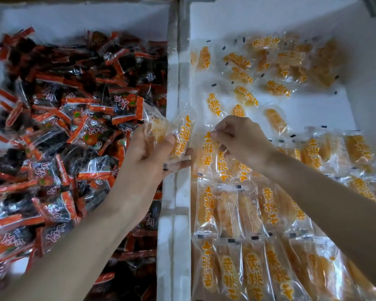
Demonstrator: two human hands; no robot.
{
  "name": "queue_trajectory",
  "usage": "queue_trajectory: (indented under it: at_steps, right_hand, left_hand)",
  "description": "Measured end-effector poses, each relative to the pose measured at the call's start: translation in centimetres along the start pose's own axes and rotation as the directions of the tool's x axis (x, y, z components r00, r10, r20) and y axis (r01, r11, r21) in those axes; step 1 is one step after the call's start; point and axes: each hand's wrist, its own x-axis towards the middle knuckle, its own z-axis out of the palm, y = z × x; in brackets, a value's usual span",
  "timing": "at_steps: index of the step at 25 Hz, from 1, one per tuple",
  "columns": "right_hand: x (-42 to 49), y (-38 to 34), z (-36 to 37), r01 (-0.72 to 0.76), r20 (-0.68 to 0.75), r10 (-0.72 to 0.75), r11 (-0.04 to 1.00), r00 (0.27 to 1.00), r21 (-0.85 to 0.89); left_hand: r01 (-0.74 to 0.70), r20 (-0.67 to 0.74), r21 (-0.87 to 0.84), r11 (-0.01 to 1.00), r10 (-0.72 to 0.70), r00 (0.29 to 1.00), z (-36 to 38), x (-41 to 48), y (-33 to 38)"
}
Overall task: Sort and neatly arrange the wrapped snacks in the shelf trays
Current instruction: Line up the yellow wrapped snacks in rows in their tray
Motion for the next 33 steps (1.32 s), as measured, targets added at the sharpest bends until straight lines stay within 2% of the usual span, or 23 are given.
queue_trajectory:
  at_steps: [3,6,8,10,12,16,18,20,22,25,27,30,33]
  right_hand:
    - [-0.1,0.4,0.7,-0.005,0.026,0.006,0.999,1.0,-0.049]
    - [-1.1,-0.6,0.7,0.128,-0.072,-0.146,0.969,0.987,-0.212]
    - [-2.5,-1.9,-0.4,0.206,-0.02,-0.208,0.977,0.978,-0.059]
    - [-4.0,-2.9,-1.8,0.137,0.17,-0.172,0.971,0.97,0.198]
    - [-4.8,-3.2,-2.8,0.045,0.26,-0.125,0.955,0.958,0.294]
    - [-4.9,-2.2,-3.7,0.067,0.213,-0.107,0.979,0.971,0.191]
    - [-4.9,-1.8,-4.7,0.09,0.195,-0.115,0.987,0.974,0.13]
    - [-5.6,-1.6,-5.5,0.152,0.239,-0.13,0.985,0.962,-0.076]
    - [-6.5,-2.0,-5.3,0.235,0.279,-0.146,0.918,0.949,-0.318]
    - [-7.4,-2.4,-4.4,0.275,0.289,-0.165,0.876,0.943,-0.398]
    - [-7.1,-1.9,-4.6,0.203,0.252,-0.112,0.907,0.961,-0.369]
    - [-5.5,-0.3,-4.9,0.011,0.059,-0.002,0.988,0.998,-0.157]
    - [-3.6,1.0,-4.0,-0.114,-0.07,0.104,0.982,0.992,-0.151]
  left_hand:
    - [0.03,0.006,-0.049,0.998,-0.03,1.0,0.4,-0.3,-0.5]
    - [0.067,0.03,-0.089,0.994,-0.064,0.997,0.9,-0.8,-0.8]
    - [0.086,0.031,-0.093,0.992,-0.083,0.996,1.1,-0.8,-0.7]
    - [0.082,0.036,-0.006,0.997,-0.082,0.996,1.1,-0.7,-0.5]
    - [0.072,0.06,0.085,0.994,-0.077,0.995,1.1,-0.7,-0.2]
    - [0.053,0.181,0.184,0.981,-0.087,0.98,2.1,-1.5,0.0]
    - [0.024,0.158,0.223,0.974,-0.06,0.986,2.5,-1.6,-0.5]
    - [-0.049,0.14,0.323,0.945,0.004,0.99,2.6,-1.2,-1.0]
    - [-0.143,0.19,0.48,0.865,0.057,0.98,2.7,-1.0,-1.1]
    - [-0.215,0.245,0.543,0.812,0.092,0.965,3.2,-1.2,-0.9]
    - [-0.195,0.199,0.47,0.861,0.112,0.974,3.4,-1.2,-0.5]
    - [-0.107,0.073,0.372,0.922,0.086,0.994,2.7,-0.8,-0.3]
    - [-0.105,0.069,0.415,0.904,0.084,0.994,2.4,-1.0,-0.4]
